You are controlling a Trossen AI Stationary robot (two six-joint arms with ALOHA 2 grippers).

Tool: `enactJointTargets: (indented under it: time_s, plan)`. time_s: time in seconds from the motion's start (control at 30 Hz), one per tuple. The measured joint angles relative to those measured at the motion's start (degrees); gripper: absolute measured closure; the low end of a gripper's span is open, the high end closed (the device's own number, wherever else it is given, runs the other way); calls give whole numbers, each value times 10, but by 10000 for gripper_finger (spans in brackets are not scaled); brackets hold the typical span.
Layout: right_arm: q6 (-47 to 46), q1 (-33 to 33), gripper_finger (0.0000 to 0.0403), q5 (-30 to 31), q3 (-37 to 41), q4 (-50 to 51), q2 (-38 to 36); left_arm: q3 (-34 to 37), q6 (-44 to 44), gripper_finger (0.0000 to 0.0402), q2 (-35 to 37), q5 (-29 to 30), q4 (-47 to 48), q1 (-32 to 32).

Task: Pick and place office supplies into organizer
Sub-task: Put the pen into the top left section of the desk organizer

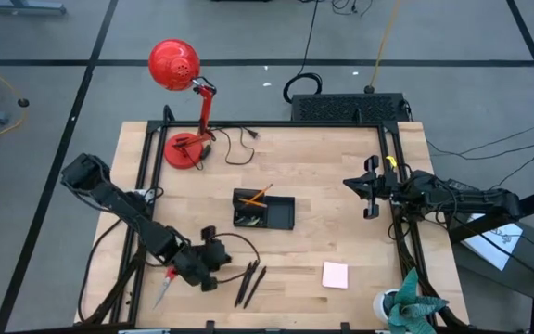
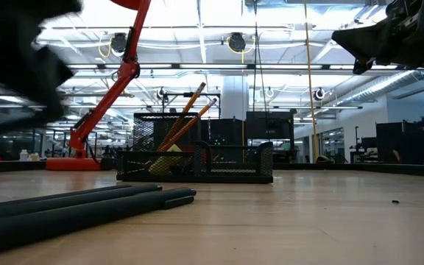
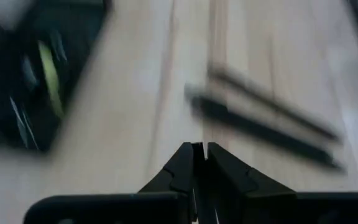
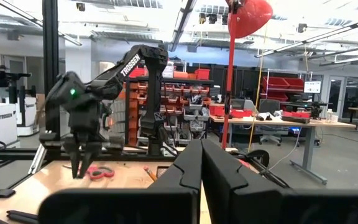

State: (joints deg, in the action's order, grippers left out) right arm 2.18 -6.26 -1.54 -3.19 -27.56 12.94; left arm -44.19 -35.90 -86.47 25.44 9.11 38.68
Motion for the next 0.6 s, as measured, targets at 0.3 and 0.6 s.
enactJointTargets:
  time_s: [0.3, 0.6]
  plan:
    - [1, 0, 403, 0, 0, -5, 4, -2, 402, 373, 51, 75, -196, -77]
    - [14, 0, 403, 0, 0, -6, 5, -2, 615, 363, 60, -40, -352, -227]
